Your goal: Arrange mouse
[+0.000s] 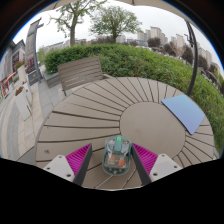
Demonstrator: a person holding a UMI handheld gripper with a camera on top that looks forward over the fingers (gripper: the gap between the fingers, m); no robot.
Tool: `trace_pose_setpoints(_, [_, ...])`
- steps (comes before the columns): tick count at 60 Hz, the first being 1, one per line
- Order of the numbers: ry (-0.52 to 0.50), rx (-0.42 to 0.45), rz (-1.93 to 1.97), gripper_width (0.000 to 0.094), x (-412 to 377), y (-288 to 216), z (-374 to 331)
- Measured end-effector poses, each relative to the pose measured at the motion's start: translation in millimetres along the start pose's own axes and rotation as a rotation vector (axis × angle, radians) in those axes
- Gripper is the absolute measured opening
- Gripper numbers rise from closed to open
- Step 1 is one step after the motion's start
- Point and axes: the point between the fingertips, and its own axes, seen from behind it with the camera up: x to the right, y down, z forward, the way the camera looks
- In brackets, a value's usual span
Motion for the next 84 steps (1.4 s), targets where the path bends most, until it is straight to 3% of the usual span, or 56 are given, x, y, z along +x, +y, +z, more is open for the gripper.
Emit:
trace_pose_setpoints(4, [0.017, -0.003, -0.004, 0.0695, 4, 0, 1])
trace_pose_setpoints(6, [0.026, -0.001, -0.009, 0.0507, 8, 0, 1])
trace_pose_setpoints(7, [0.018, 0.002, -0.007, 0.0456, 8, 0, 1])
trace_pose_setpoints(10, [0.002, -0.008, 0.005, 0.0430, 8, -1, 1])
trace_pose_setpoints(19, [-0.025, -0.007, -0.037, 0.0410, 17, -12, -12])
trace_pose_setpoints(29, [-0.056, 0.049, 0.010, 0.0409, 58, -84, -52])
trace_pose_setpoints(44, [0.092, 0.174, -0.048, 0.0409, 226, -189, -39])
trace_pose_setpoints(56, [0.119, 0.118, -0.046, 0.0409, 332, -179, 32])
trace_pose_setpoints(70, [0.066, 0.056, -0.043, 0.0410, 373, -139, 100])
trace_pose_setpoints(80, [0.033, 0.010, -0.008, 0.0514, 377, -118, 120])
trace_pose_setpoints(84, [0.053, 0.007, 0.040, 0.0828, 385, -126, 114])
